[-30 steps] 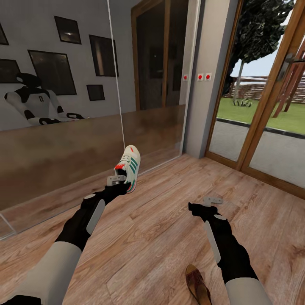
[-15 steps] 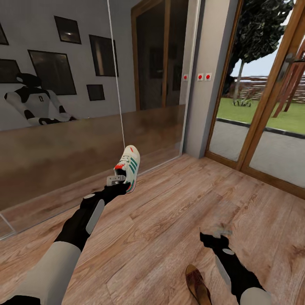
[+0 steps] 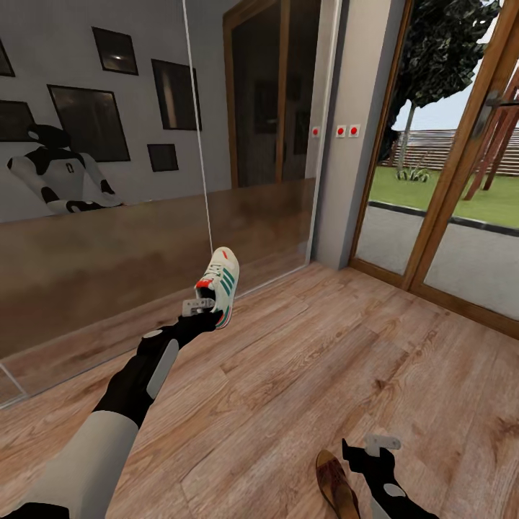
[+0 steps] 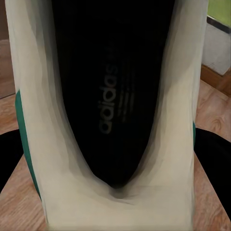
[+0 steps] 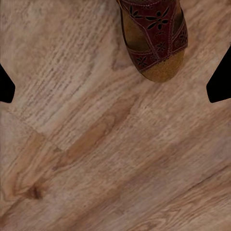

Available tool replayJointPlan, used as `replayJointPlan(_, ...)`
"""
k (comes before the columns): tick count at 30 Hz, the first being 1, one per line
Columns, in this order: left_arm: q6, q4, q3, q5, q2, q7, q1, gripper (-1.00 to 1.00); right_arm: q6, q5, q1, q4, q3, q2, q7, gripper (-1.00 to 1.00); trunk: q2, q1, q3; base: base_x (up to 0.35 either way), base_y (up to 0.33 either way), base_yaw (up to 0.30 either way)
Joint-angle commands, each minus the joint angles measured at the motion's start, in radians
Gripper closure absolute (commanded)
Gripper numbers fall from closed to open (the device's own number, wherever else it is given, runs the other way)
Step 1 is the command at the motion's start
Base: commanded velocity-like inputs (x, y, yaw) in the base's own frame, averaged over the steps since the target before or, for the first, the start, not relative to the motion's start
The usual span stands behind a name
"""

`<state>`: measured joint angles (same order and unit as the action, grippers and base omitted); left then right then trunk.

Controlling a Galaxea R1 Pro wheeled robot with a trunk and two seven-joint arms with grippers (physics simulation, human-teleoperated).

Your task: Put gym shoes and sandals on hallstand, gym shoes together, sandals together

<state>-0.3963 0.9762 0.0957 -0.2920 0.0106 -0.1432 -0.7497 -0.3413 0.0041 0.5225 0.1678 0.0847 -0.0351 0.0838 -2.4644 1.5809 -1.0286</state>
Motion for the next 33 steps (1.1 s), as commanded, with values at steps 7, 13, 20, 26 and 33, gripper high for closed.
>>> replayJointPlan(7,-0.006,0.0,-0.001,-0.006,0.0,0.001,0.0,1.0,-0.008,0.002,0.001,-0.002,0.006,0.002,-0.001,-1.0,-0.014,0.007,-0.007,0.0,0.0,0.0)
replayJointPlan(13,-0.034,0.004,0.007,-0.003,0.002,0.001,0.0,1.0,-0.008,0.036,0.001,-0.002,0.005,0.001,-0.001,-1.0,-0.036,0.02,-0.03,0.0,0.0,0.014)
replayJointPlan(20,-0.115,0.006,0.063,0.002,0.014,0.002,-0.001,1.0,-0.008,0.091,0.001,-0.008,0.005,0.0,0.001,-1.0,-0.038,0.024,-0.067,0.0,0.0,0.091)
replayJointPlan(26,-0.117,0.006,0.064,0.002,0.014,0.001,-0.001,1.0,-0.007,0.298,0.001,-0.062,0.006,0.001,0.004,-1.0,-0.039,0.025,-0.082,0.0,0.0,0.036)
replayJointPlan(33,-0.118,0.006,0.063,0.002,0.011,0.001,-0.002,1.0,-0.007,0.332,0.001,-0.065,0.01,-0.001,0.006,-1.0,-0.04,0.027,-0.103,0.0,0.0,0.001)
